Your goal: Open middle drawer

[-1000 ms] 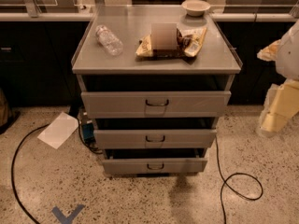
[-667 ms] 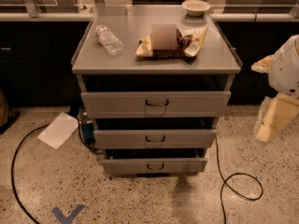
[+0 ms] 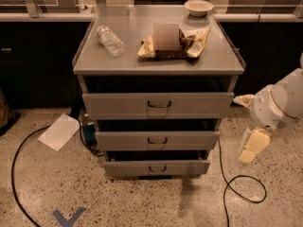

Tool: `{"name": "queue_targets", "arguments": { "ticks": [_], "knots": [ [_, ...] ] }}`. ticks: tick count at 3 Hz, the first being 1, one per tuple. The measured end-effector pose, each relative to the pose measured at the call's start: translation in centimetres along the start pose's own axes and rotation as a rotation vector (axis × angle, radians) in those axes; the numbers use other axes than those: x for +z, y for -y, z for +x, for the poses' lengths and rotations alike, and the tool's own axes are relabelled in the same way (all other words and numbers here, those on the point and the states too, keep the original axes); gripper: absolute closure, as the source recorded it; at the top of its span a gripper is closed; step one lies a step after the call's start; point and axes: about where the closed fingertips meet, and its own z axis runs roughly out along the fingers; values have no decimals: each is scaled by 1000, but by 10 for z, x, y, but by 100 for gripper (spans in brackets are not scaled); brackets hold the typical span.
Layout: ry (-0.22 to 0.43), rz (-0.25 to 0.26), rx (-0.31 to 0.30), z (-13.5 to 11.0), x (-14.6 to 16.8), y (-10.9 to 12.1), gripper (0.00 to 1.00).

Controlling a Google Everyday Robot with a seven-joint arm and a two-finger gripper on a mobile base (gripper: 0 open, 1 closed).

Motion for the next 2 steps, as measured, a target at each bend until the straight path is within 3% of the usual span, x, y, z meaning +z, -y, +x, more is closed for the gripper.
{"name": "queue_targets", "arguments": {
  "ticks": [1,2],
  "knots": [
    [87,-78,5,16,67,6,0],
    [93,-83,3,12,73,-1,0]
  ]
}}
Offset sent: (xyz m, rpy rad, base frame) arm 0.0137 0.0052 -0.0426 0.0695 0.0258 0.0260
